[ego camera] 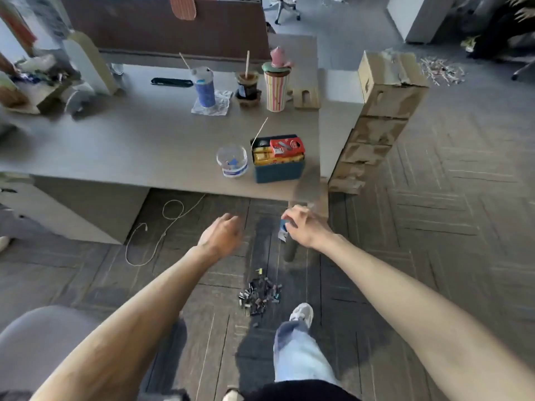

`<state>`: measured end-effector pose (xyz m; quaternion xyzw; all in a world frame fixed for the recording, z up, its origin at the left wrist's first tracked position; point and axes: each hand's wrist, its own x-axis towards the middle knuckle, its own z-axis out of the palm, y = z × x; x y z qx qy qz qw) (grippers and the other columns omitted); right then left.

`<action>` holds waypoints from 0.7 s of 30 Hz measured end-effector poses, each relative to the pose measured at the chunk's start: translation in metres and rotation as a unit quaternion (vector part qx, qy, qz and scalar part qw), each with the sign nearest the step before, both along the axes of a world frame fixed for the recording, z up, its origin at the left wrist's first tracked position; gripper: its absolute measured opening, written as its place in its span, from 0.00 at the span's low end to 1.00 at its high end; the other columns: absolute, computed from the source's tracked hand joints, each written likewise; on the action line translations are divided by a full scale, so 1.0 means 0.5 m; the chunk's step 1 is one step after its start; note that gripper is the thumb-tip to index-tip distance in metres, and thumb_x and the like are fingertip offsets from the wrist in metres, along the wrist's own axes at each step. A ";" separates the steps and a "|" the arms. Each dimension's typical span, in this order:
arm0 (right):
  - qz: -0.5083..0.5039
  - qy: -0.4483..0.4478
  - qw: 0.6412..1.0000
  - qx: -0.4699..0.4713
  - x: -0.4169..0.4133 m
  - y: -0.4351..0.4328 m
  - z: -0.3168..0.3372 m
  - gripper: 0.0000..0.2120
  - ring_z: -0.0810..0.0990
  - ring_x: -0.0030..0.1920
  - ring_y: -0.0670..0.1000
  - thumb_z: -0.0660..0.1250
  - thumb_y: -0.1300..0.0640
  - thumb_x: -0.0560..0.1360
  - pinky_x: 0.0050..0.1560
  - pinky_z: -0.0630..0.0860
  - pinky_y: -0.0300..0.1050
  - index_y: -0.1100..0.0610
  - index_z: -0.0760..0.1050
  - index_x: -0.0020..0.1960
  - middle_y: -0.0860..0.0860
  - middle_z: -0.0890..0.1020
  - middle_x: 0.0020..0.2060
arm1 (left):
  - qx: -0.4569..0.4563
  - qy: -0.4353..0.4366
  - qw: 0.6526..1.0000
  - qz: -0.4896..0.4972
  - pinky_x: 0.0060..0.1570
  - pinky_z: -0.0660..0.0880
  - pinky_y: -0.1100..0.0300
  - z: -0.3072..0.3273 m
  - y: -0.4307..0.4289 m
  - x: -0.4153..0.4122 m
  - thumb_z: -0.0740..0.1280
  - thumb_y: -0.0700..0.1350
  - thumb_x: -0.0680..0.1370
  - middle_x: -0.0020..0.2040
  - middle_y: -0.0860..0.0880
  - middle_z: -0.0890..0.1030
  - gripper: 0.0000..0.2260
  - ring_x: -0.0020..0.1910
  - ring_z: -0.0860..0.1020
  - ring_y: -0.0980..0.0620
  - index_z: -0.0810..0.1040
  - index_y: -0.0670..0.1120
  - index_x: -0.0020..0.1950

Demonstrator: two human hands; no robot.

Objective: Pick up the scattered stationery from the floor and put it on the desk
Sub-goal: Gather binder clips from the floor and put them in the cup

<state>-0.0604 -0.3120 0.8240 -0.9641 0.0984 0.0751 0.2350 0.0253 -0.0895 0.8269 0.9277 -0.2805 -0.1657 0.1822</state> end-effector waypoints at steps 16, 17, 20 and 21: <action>-0.012 0.047 0.991 0.124 -0.142 0.161 -0.716 0.09 0.77 0.47 0.44 0.61 0.59 0.80 0.43 0.70 0.32 0.56 0.77 0.58 0.47 0.76 0.53 | 0.045 0.157 0.979 0.124 0.57 0.72 0.54 -0.727 0.127 -0.217 0.59 0.43 0.79 0.64 0.47 0.72 0.13 0.58 0.75 0.45 0.73 0.48 0.63; -0.008 0.041 0.992 0.116 -0.138 0.155 -0.805 0.09 0.77 0.43 0.42 0.62 0.59 0.80 0.40 0.70 0.29 0.57 0.78 0.57 0.48 0.76 0.53 | 0.047 0.163 0.978 0.122 0.57 0.72 0.53 -0.818 0.127 -0.217 0.59 0.44 0.79 0.63 0.47 0.72 0.13 0.57 0.75 0.45 0.72 0.48 0.63; 0.010 0.063 0.995 0.071 -0.127 0.130 -1.090 0.09 0.79 0.48 0.49 0.65 0.59 0.78 0.46 0.77 0.42 0.55 0.78 0.58 0.51 0.78 0.56 | 0.068 0.139 0.986 0.068 0.55 0.73 0.52 -1.087 0.123 -0.205 0.60 0.45 0.79 0.64 0.49 0.71 0.15 0.56 0.76 0.46 0.70 0.48 0.65; 0.011 0.076 0.996 0.053 -0.123 0.122 -1.179 0.10 0.78 0.51 0.51 0.65 0.58 0.78 0.50 0.77 0.47 0.55 0.77 0.58 0.51 0.77 0.57 | 0.078 0.127 0.988 0.044 0.54 0.73 0.53 -1.171 0.121 -0.198 0.62 0.45 0.78 0.66 0.49 0.70 0.17 0.58 0.75 0.46 0.68 0.48 0.67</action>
